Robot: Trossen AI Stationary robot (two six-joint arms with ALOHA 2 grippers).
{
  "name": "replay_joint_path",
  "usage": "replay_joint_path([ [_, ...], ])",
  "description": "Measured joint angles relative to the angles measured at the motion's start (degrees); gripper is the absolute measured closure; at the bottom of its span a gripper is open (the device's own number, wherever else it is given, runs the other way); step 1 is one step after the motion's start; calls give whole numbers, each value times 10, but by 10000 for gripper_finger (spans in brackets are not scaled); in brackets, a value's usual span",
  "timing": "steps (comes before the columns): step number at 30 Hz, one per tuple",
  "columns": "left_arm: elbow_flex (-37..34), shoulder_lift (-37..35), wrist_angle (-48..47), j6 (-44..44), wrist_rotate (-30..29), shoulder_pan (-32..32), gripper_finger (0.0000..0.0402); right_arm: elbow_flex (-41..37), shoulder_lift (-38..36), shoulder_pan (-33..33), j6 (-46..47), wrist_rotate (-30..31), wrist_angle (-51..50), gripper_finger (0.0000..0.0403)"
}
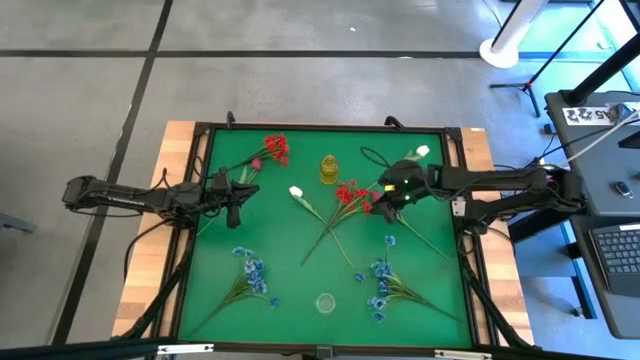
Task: Sort flowers into vase by color
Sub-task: Put the right red tulip into the yellow vase
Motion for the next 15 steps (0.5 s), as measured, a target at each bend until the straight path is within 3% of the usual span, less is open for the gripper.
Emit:
replay_joint_path([
  [4,0,0,0,0,0,0,384,88,0,35,-62,99,-200,244],
  [7,0,0,0,0,0,0,384,110,0,55,-59,139,-301,244],
  [15,0,0,0,0,0,0,384,50,0,81,28,157,-315,244],
])
